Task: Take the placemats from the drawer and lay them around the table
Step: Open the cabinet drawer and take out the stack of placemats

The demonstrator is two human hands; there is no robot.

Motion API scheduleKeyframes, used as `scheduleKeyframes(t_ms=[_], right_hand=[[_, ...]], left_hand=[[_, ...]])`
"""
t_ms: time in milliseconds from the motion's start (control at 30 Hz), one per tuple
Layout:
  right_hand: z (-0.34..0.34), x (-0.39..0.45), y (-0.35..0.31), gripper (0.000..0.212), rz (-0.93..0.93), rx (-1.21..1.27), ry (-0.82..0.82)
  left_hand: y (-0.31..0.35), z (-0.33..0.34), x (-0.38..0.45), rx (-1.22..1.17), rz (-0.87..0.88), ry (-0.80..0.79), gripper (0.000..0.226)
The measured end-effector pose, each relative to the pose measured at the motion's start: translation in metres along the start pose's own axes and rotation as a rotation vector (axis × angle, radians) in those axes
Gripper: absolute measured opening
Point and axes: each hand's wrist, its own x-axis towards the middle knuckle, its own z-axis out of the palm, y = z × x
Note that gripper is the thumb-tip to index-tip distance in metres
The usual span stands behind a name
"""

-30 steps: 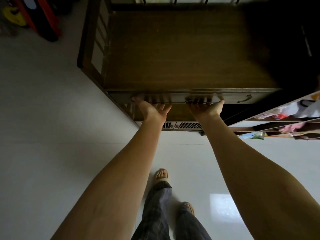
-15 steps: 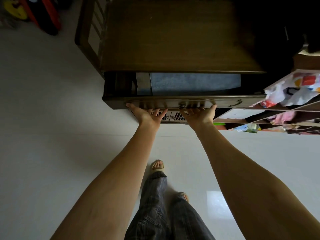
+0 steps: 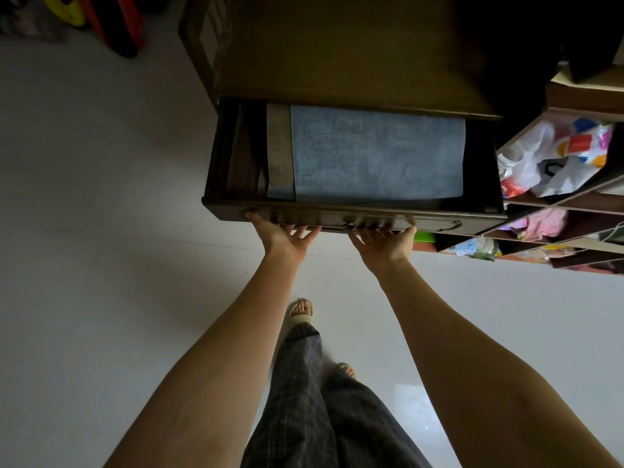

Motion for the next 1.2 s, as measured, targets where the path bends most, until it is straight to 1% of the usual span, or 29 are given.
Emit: scheduleKeyframes(t_ms=[100, 167, 233, 333, 400, 467, 500, 567, 600, 667, 733, 800, 867, 933, 1000, 1100, 1200], right_hand=[[0.000, -0.005, -0.003, 0.065, 0.026, 0.092, 0.003], [0.001, -0.006, -0.004, 0.069, 0.032, 0.126, -0.006], [0.002, -0.008, -0.003, 0.073, 0.026, 0.116, -0.013], [0.005, -0.017, -0.002, 0.069, 0.011, 0.039, 0.039], [0.008, -0.034, -0.003, 0.066, 0.017, -0.162, 0.064], [0.007, -0.052, -0.005, 0.061, 0.017, -0.478, 0.044], [0.009, -0.060, -0.008, 0.058, -0.018, -0.655, 0.017], [0.023, -0.071, -0.021, 0.052, -0.180, -0.898, -0.020], [0.034, -0.073, -0.030, 0.049, -0.275, -0.960, -0.028], [0.060, -0.070, -0.047, 0.040, -0.447, -1.041, -0.044], [0.083, -0.060, -0.059, 0.029, -0.587, -1.209, -0.034], [0.094, -0.045, -0.062, 0.024, -0.686, -1.510, -0.031], [0.100, -0.031, -0.058, 0.037, -0.721, -1.795, -0.115], [0.102, -0.019, -0.050, 0.056, -0.702, -2.015, -0.252], [0.103, -0.009, -0.043, 0.070, -0.675, -2.209, -0.346], [0.101, 0.000, -0.037, 0.081, -0.595, -2.349, -0.386], [0.099, 0.007, -0.036, 0.084, -0.539, -2.368, -0.403]], left_hand=[[-0.002, -0.005, -0.004, -0.034, -0.013, -0.014, 0.080], [-0.001, -0.007, -0.004, -0.044, -0.019, -0.017, 0.081], [-0.001, -0.005, -0.005, -0.037, -0.019, -0.002, 0.081], [0.001, 0.004, -0.019, 0.019, -0.046, 0.072, 0.076], [0.001, 0.009, -0.042, 0.191, -0.058, 0.132, 0.068], [0.001, 0.009, -0.069, 0.414, -0.034, 0.155, 0.057], [0.006, 0.013, -0.080, 0.512, 0.008, 0.144, 0.051], [0.021, 0.031, -0.090, 0.671, 0.163, 0.114, 0.037], [0.032, 0.044, -0.087, 0.746, 0.250, 0.102, 0.032], [0.050, 0.073, -0.073, 0.890, 0.368, 0.090, 0.031], [0.061, 0.093, -0.048, 1.093, 0.390, 0.100, 0.035], [0.067, 0.102, -0.021, 1.292, 0.347, 0.126, 0.045], [0.073, 0.104, 0.000, 1.364, 0.275, 0.178, 0.064], [0.081, 0.103, 0.015, 1.403, 0.224, 0.267, 0.085], [0.085, 0.102, 0.025, 1.462, 0.195, 0.334, 0.099], [0.083, 0.108, 0.033, 1.365, 0.096, 0.301, 0.107], [0.083, 0.111, 0.038, 1.319, 0.061, 0.275, 0.102]])
